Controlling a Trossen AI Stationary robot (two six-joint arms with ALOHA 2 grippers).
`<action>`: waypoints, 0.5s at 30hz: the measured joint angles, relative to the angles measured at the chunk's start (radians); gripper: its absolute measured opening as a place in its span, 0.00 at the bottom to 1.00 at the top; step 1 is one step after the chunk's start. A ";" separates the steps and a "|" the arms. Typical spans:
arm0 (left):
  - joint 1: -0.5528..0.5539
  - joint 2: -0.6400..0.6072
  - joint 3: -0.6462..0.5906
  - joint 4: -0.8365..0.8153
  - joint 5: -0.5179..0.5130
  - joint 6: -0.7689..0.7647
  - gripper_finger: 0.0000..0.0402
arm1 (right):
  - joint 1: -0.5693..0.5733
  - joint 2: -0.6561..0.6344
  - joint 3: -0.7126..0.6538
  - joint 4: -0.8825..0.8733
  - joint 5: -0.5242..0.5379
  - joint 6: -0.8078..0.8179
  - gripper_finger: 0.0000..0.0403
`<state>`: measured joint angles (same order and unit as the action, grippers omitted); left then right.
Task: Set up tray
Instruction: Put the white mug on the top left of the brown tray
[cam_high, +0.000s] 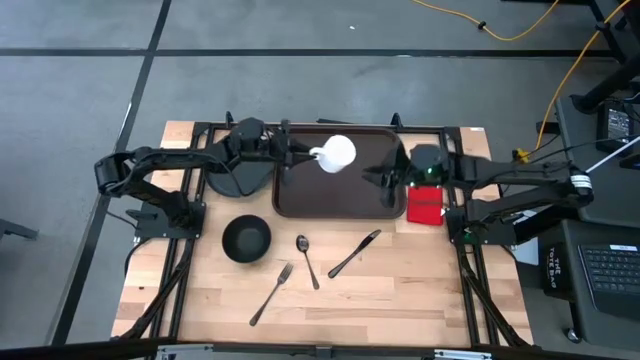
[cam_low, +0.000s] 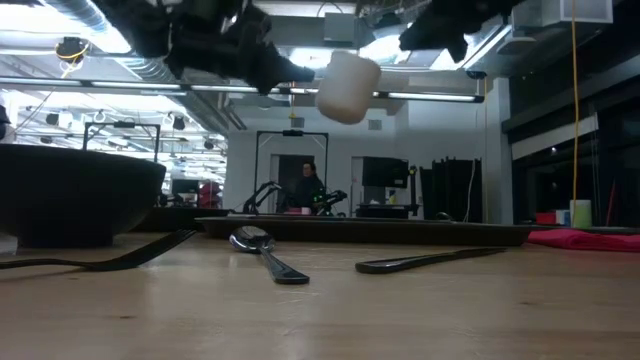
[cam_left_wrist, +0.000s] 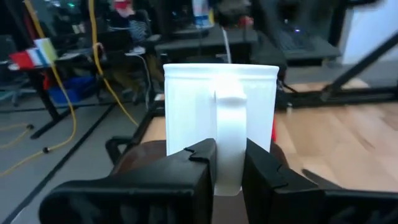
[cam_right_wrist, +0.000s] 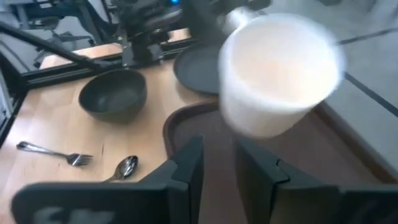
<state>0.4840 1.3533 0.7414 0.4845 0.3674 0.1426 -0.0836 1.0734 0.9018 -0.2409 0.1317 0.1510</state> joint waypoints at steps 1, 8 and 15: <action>0.018 0.000 -0.017 0.021 0.012 -0.010 0.10 | 0.007 -0.001 -0.033 0.043 0.000 -0.001 0.21; 0.089 0.001 -0.086 0.084 0.024 -0.017 0.09 | 0.025 -0.003 -0.276 0.410 0.011 -0.027 0.21; 0.147 0.016 -0.123 0.183 0.077 -0.017 0.10 | 0.025 -0.004 -0.475 0.680 0.109 -0.048 0.21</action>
<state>0.6312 1.3696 0.6179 0.6678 0.4445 0.1253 -0.0582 1.0698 0.4272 0.4393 0.2403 0.1031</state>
